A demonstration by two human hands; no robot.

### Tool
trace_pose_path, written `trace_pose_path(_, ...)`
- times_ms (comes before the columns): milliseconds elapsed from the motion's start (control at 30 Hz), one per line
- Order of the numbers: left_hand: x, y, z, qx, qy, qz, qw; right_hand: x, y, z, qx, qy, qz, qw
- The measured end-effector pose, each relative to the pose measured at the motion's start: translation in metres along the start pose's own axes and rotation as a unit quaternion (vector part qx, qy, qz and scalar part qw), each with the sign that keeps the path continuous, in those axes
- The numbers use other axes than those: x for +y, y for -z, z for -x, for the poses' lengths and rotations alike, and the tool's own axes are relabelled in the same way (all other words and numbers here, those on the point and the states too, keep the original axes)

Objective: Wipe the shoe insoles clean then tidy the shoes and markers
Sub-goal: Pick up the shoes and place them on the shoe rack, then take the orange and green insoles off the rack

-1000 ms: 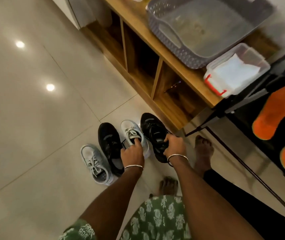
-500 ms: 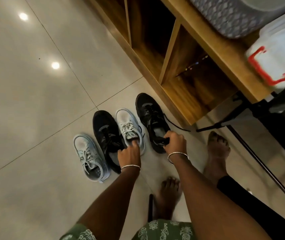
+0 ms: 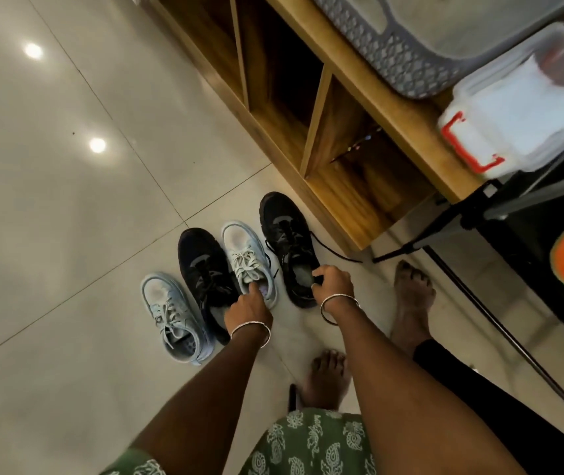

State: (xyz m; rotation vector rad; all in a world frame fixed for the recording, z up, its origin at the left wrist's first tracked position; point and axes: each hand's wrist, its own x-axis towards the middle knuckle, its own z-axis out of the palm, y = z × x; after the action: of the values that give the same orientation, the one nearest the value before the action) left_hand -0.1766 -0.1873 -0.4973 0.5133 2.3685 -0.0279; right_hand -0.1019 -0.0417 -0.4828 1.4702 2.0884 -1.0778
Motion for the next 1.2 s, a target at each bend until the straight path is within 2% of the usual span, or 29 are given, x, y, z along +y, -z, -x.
trace_pose_path(133, 0.018, 0.029, 0.013, -0.008, -0.039, 0.045, 0.998, -0.005, 0.022, 0.022, 0.038, -0.014, -0.045, 0.998)
trace_pose_path(367, 0.081, 0.083, 0.066, 0.004, -0.148, 0.112, 0.983, -0.018, 0.075, 0.081, 0.096, 0.008, -0.049, 0.994)
trace_pose_path(500, 0.115, 0.107, 0.112, 0.012, -0.195, 0.134, 0.971, -0.018, 0.113, 0.127, 0.160, 0.014, -0.079, 0.984)
trace_pose_path(633, 0.149, 0.129, 0.160, 0.038, -0.242, 0.180, 0.953, -0.012, 0.153, 0.173, 0.256, 0.020, -0.175, 0.950)
trace_pose_path(767, 0.184, 0.142, 0.202, 0.029, -0.292, 0.231, 0.928, 0.012, 0.185, 0.222, 0.334, 0.022, -0.235, 0.913)
trace_pose_path(867, 0.213, 0.144, 0.230, 0.016, -0.305, 0.265, 0.915, 0.048, 0.201, 0.245, 0.366, -0.031, -0.287, 0.885)
trace_pose_path(933, 0.232, 0.140, 0.245, 0.000, -0.299, 0.291, 0.909, 0.071, 0.211, 0.251, 0.368, -0.097, -0.382, 0.842)
trace_pose_path(1033, 0.260, 0.129, 0.256, -0.024, -0.250, 0.349, 0.903, 0.103, 0.227, 0.256, 0.357, -0.192, -0.574, 0.711)
trace_pose_path(1100, 0.270, 0.117, 0.256, -0.027, -0.216, 0.385, 0.897, 0.121, 0.231, 0.253, 0.334, -0.216, -0.660, 0.637)
trace_pose_path(1200, 0.282, 0.095, 0.248, -0.039, -0.167, 0.432, 0.886, 0.141, 0.229, 0.234, 0.279, -0.234, -0.734, 0.573)
